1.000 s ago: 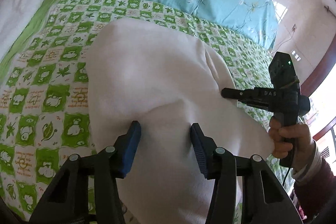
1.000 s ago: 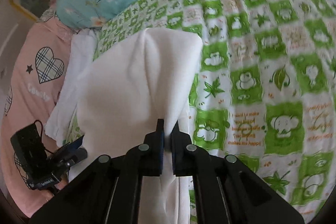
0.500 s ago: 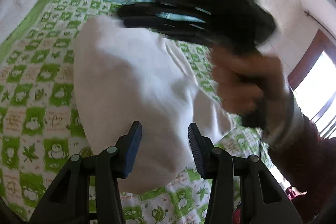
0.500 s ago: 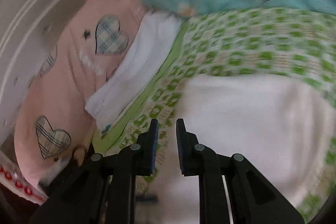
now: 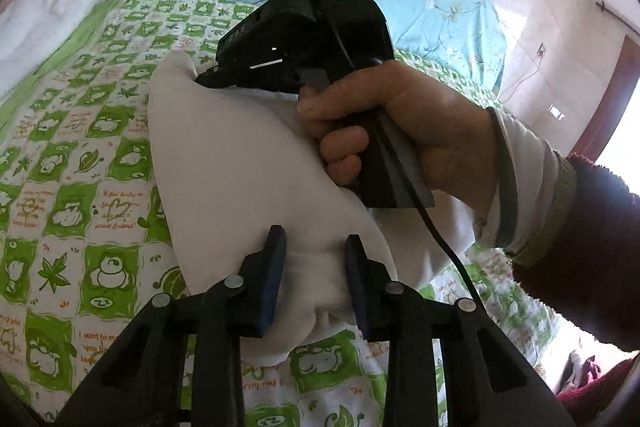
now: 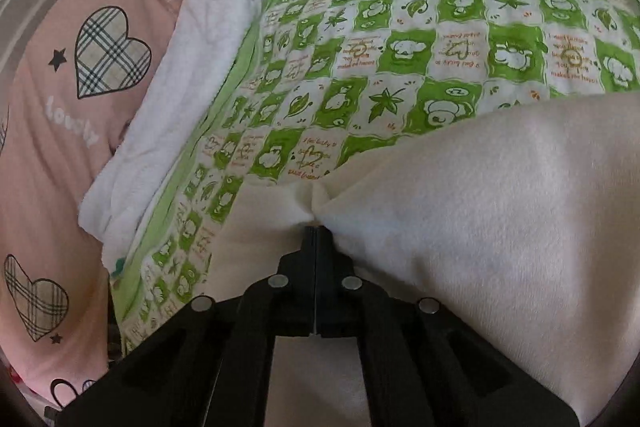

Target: Fold large clothes

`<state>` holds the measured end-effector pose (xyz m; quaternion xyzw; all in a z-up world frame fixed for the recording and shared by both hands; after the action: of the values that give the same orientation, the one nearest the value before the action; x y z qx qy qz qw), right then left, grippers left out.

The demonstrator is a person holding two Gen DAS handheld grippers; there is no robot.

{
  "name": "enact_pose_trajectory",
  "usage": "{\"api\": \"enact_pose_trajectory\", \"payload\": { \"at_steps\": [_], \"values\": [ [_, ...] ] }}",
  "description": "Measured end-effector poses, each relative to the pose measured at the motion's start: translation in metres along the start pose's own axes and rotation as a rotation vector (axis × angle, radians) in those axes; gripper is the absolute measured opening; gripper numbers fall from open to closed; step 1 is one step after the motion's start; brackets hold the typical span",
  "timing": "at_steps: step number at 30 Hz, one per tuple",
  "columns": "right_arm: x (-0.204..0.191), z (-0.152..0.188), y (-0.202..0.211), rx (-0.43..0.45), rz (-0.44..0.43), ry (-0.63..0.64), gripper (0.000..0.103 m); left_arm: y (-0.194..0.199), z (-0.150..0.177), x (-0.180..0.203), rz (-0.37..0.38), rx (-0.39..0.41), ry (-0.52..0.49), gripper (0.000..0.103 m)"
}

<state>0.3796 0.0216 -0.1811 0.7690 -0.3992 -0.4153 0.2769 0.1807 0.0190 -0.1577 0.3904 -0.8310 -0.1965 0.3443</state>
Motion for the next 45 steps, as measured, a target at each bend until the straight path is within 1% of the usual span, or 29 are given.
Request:
{"api": "enact_pose_trajectory", "payload": {
  "at_steps": [2,4,5,6,7,8,9,10,12,15,18,20,21,25,26,28,29,31,32,33,34,35,37,39,40,42,43,44,45],
  "values": [
    [0.001,-0.001,0.001,-0.001,-0.006,-0.008,0.0,0.006,-0.002,0.002,0.006,-0.007,0.028,0.029],
    [0.001,-0.001,0.01,0.012,-0.027,-0.03,0.0,0.012,-0.009,0.001,0.006,-0.013,0.049,0.03],
    [0.003,-0.001,0.019,0.016,-0.023,-0.043,0.0,0.021,-0.012,0.002,-0.001,-0.009,0.065,0.031],
    [0.005,0.001,0.031,0.024,-0.011,-0.056,0.003,0.028,-0.014,0.003,-0.004,0.002,0.073,0.032],
    [0.007,0.004,0.051,0.044,-0.015,-0.069,0.004,0.03,-0.017,0.001,-0.014,0.01,0.078,0.034],
    [0.01,0.008,0.066,0.061,-0.024,-0.075,0.004,0.037,-0.02,-0.002,-0.038,0.023,0.088,0.043],
    [0.014,0.014,0.084,0.082,-0.03,-0.083,0.008,0.042,-0.022,-0.005,-0.06,0.035,0.102,0.052],
    [0.021,0.023,0.105,0.106,-0.029,-0.091,0.014,0.047,-0.024,-0.01,-0.075,0.05,0.125,0.052],
    [0.04,0.04,0.137,0.145,-0.006,-0.109,0.019,0.05,-0.026,-0.016,-0.079,0.058,0.16,0.052],
    [0.08,0.074,0.176,0.173,0.057,-0.172,0.019,0.045,-0.026,-0.026,-0.087,0.048,0.204,0.054],
    [0.106,0.099,0.193,0.175,0.112,-0.215,0.019,0.036,-0.025,-0.032,-0.104,0.024,0.218,0.055],
    [0.115,0.115,0.195,0.16,0.129,-0.23,0.019,0.033,-0.024,-0.033,-0.107,0.015,0.232,0.057],
    [0.118,0.122,0.194,0.148,0.132,-0.238,0.02,0.033,-0.023,-0.033,-0.111,0.013,0.234,0.059],
    [0.123,0.125,0.18,0.122,0.122,-0.257,0.021,0.024,-0.022,-0.037,-0.136,-0.018,0.227,0.062],
    [0.122,0.123,0.176,0.119,0.114,-0.257,0.022,0.022,-0.021,-0.038,-0.138,-0.026,0.228,0.064],
    [0.121,0.117,0.166,0.107,0.11,-0.255,0.036,0.019,-0.02,-0.041,-0.147,-0.034,0.227,0.067],
    [0.121,0.114,0.161,0.102,0.112,-0.256,0.038,0.017,-0.019,-0.043,-0.148,-0.041,0.227,0.068],
    [0.122,0.111,0.152,0.092,0.096,-0.27,0.038,0.013,-0.016,-0.048,-0.146,-0.056,0.232,0.07],
    [0.123,0.11,0.146,0.084,0.088,-0.278,0.038,0.01,-0.014,-0.051,-0.143,-0.061,0.242,0.072],
    [0.124,0.109,0.14,0.072,0.081,-0.288,0.035,0.008,-0.013,-0.053,-0.134,-0.062,0.253,0.073],
    [0.124,0.11,0.135,0.06,0.069,-0.3,0.012,0.008,-0.013,-0.054,-0.126,-0.063,0.26,0.073],
    [0.123,0.109,0.133,0.059,0.044,-0.311,0.01,0.009,-0.015,-0.053,-0.123,-0.067,0.267,0.073],
    [0.12,0.105,0.144,0.102,0.031,-0.321,0.008,0.015,-0.02,-0.046,-0.128,-0.065,0.244,0.072],
    [0.11,0.098,0.167,0.184,0.031,-0.285,0.008,0.019,-0.024,-0.041,-0.147,-0.064,0.206,0.071],
    [0.107,0.097,0.176,0.215,0.042,-0.261,0.008,0.017,-0.024,-0.04,-0.163,-0.077,0.186,0.071],
    [0.112,0.102,0.176,0.21,0.101,-0.238,0.008,0.006,-0.019,-0.043,-0.189,-0.11,0.169,0.072],
    [0.117,0.108,0.166,0.179,0.141,-0.229,0.008,-0.002,-0.016,-0.045,-0.185,-0.115,0.171,0.073],
    [0.125,0.112,0.154,0.154,0.171,-0.234,0.008,-0.006,-0.015,-0.046,-0.179,-0.109,0.169,0.075],
    [0.133,0.117,0.144,0.139,0.183,-0.253,0.008,-0.009,-0.014,-0.049,-0.179,-0.099,0.171,0.08]
  ]
}}
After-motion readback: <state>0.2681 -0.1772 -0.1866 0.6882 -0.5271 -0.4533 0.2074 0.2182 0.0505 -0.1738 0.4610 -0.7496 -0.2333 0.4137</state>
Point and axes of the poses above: each gripper's, at about its wrist camera, not at the fingertips, and y roughly against the way its jaws point, x to its right, z to its underside, the point moved 10 cm from there along -y, roughly the way its jaws point, and after that the axes turned 10 degrees about z, right-handed, at the moved point
